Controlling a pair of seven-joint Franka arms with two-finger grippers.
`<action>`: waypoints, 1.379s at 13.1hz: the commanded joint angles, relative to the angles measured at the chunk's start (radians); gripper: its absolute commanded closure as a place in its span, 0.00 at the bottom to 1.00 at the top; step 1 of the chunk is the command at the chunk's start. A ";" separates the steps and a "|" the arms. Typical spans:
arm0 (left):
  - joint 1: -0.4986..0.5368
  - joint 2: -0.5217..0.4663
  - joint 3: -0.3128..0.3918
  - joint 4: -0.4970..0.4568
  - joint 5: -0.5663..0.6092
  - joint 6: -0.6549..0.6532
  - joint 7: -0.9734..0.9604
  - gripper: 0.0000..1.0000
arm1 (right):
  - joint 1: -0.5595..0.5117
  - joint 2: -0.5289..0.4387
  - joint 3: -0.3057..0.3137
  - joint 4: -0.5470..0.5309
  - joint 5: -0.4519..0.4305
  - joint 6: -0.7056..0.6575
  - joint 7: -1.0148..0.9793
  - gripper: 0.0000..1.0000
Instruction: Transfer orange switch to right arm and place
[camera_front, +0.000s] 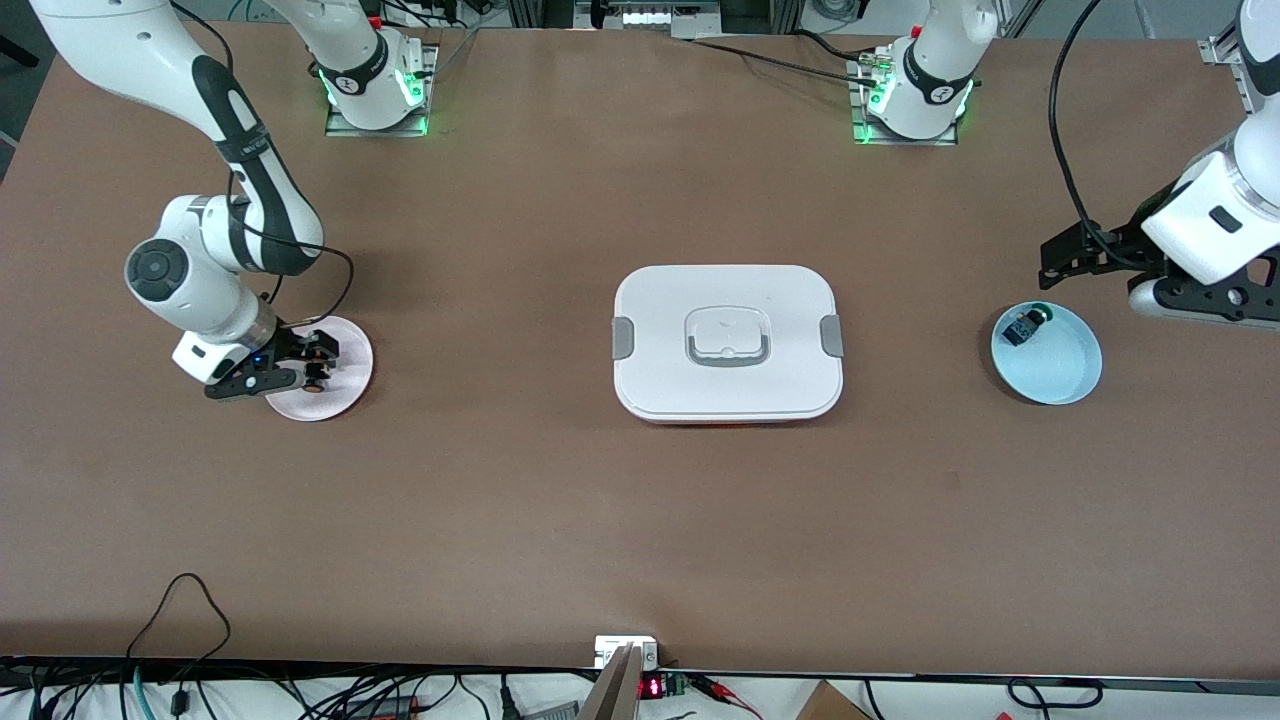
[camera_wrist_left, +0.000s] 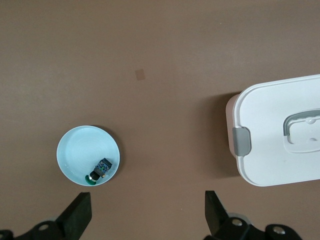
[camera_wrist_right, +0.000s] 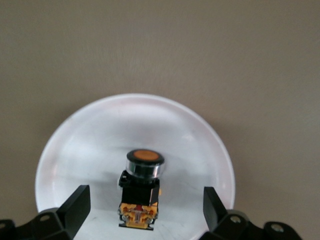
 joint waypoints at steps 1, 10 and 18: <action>-0.017 -0.110 0.027 -0.147 -0.008 0.045 0.032 0.00 | 0.030 -0.115 0.008 0.089 0.004 -0.181 -0.006 0.00; -0.010 -0.092 0.024 -0.110 -0.006 -0.020 -0.032 0.00 | 0.071 -0.233 0.045 0.541 0.012 -0.895 0.052 0.00; -0.020 -0.075 0.010 -0.080 -0.003 -0.021 -0.061 0.00 | 0.068 -0.237 0.042 0.577 0.011 -0.909 0.046 0.00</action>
